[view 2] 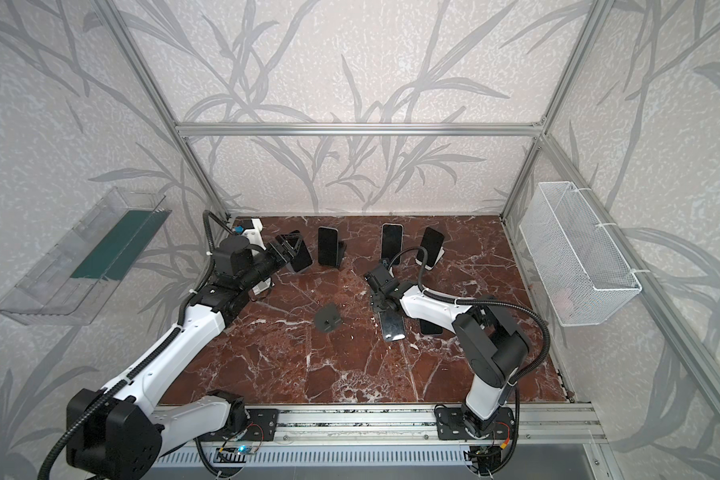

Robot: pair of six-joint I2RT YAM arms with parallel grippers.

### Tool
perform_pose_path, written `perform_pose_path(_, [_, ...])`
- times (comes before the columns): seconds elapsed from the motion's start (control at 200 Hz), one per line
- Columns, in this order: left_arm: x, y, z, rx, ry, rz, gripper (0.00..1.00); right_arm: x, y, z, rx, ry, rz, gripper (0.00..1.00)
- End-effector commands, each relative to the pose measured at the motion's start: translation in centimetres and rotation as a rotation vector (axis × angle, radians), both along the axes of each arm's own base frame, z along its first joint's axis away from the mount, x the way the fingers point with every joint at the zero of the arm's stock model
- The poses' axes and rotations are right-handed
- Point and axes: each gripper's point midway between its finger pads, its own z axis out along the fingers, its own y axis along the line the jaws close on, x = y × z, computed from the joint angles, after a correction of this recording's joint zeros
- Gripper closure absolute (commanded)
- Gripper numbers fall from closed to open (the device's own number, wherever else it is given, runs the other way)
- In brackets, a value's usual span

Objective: Remove the phone from the phone stand
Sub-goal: 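Lower the teal-edged phone flat beside the purple phone, open right gripper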

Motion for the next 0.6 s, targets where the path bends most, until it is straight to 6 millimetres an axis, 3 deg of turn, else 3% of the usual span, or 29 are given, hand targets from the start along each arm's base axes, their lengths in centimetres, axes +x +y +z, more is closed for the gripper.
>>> perform_pose_path(0.0, [-0.1, 0.3, 1.7, 0.008, -0.045, 0.015, 0.25, 0.7, -0.5, -0.4, -0.019, -0.016, -0.014, 0.28])
perform_pose_path(0.3, [-0.2, 0.1, 2.2, -0.014, -0.046, -0.001, 0.24, -0.1, -2.9, -2.4, 0.01, 0.009, -0.059, 0.28])
perform_pose_path(0.595, [-0.3, -0.3, 2.5, -0.029, -0.054, -0.023, 0.24, 0.9, -4.2, -2.9, 0.005, 0.019, -0.071, 0.28])
